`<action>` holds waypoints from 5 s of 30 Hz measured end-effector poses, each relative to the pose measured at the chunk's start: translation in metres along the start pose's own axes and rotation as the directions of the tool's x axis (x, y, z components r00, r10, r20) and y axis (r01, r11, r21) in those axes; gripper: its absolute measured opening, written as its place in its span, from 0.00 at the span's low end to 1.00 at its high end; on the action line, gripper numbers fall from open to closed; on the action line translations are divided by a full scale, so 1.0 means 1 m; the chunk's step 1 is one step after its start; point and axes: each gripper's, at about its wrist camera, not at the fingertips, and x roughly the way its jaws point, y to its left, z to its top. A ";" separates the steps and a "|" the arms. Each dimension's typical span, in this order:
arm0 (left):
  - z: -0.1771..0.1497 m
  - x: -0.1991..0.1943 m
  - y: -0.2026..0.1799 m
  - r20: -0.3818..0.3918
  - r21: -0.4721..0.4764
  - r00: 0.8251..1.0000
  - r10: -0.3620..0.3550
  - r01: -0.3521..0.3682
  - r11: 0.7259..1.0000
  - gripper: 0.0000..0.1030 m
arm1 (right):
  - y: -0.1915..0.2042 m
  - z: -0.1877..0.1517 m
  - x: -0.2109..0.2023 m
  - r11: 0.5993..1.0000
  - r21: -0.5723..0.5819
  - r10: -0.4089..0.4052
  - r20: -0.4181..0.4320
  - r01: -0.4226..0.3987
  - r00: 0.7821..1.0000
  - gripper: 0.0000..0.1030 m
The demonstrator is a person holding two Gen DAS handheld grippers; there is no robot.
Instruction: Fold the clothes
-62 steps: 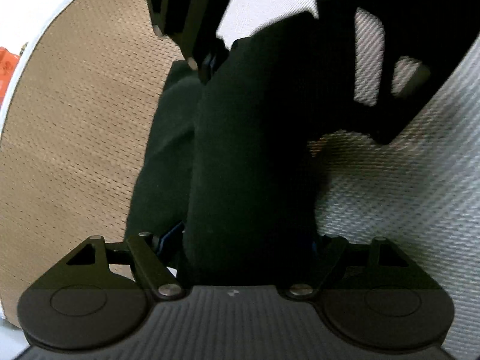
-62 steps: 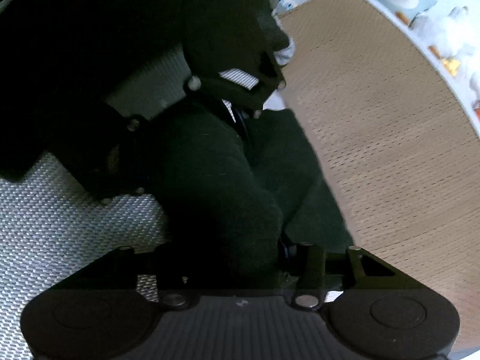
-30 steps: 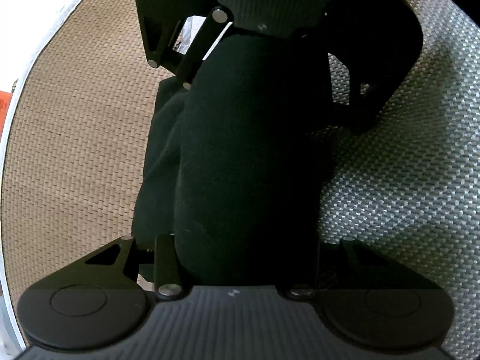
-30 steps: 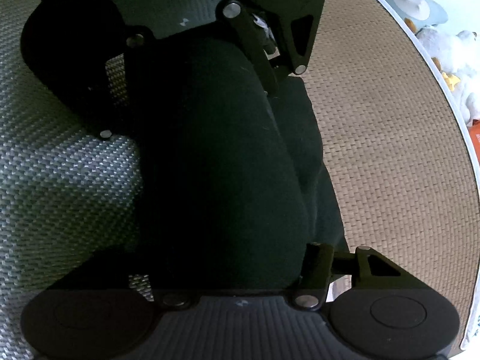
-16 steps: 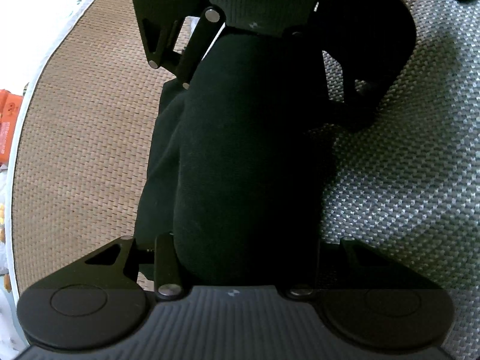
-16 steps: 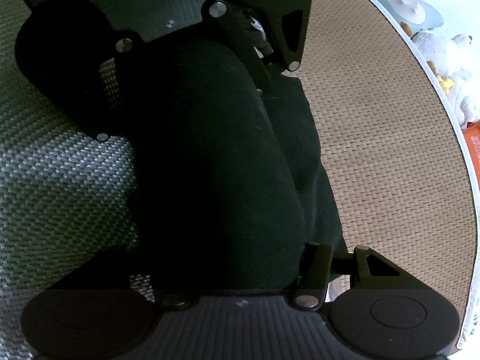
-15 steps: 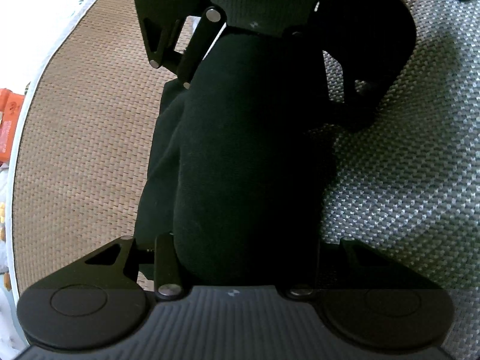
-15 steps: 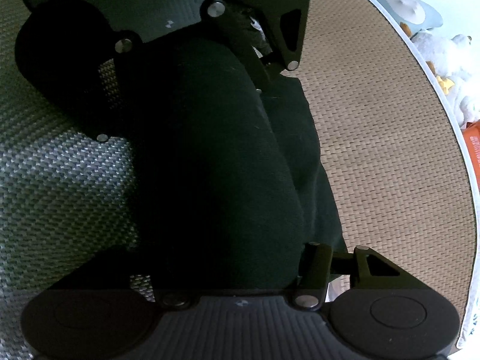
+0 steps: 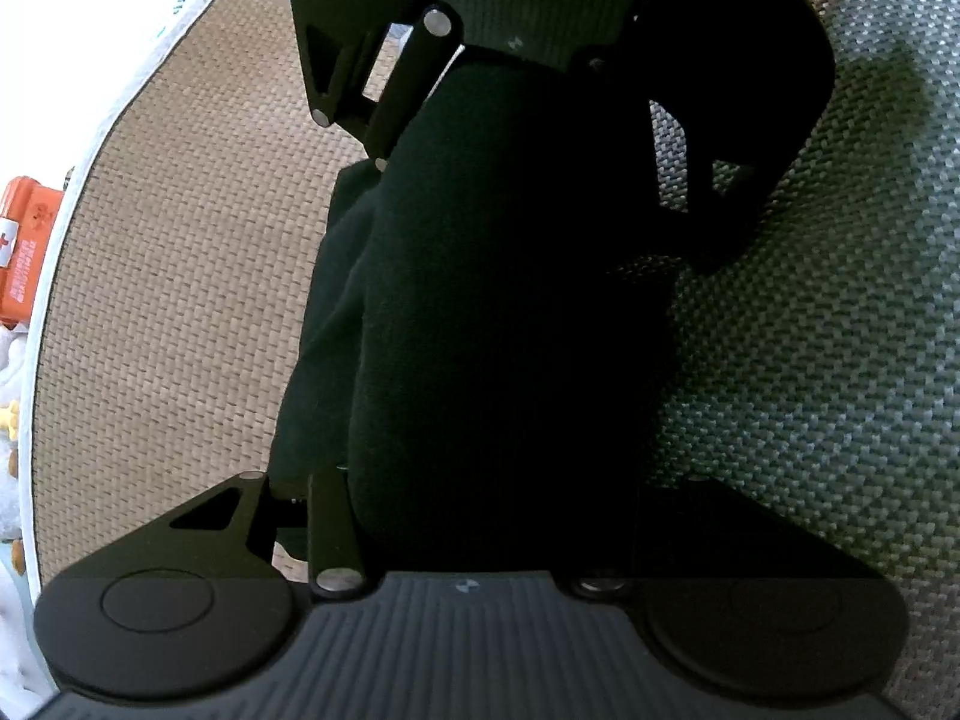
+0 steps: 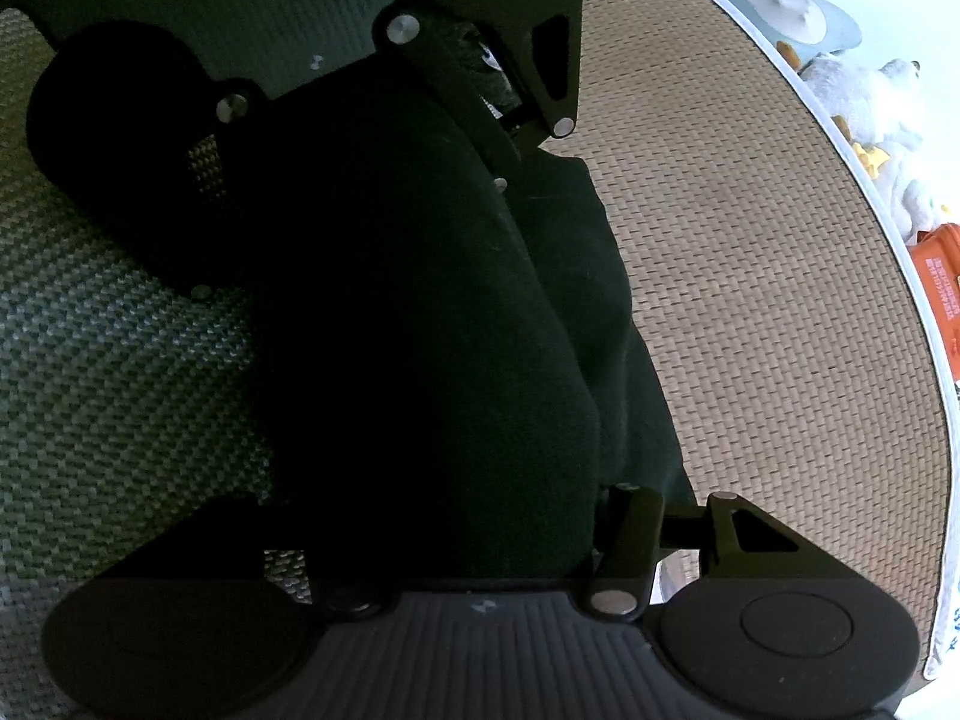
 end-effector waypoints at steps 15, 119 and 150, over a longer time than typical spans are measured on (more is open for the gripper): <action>-0.007 0.005 0.006 0.014 -0.024 0.999 0.044 -0.043 0.999 0.45 | -0.004 0.001 0.005 1.000 0.006 0.005 0.013 -0.005 1.000 0.56; -0.152 -0.059 0.057 -0.227 -0.033 0.973 -0.028 0.021 0.999 0.46 | 0.017 0.141 -0.005 0.994 -0.062 0.097 0.147 -0.088 0.984 0.44; -0.254 -0.095 0.083 -0.347 -0.026 0.937 0.038 -0.051 0.998 0.45 | 0.019 0.258 0.011 0.989 -0.107 0.133 0.283 -0.106 0.950 0.43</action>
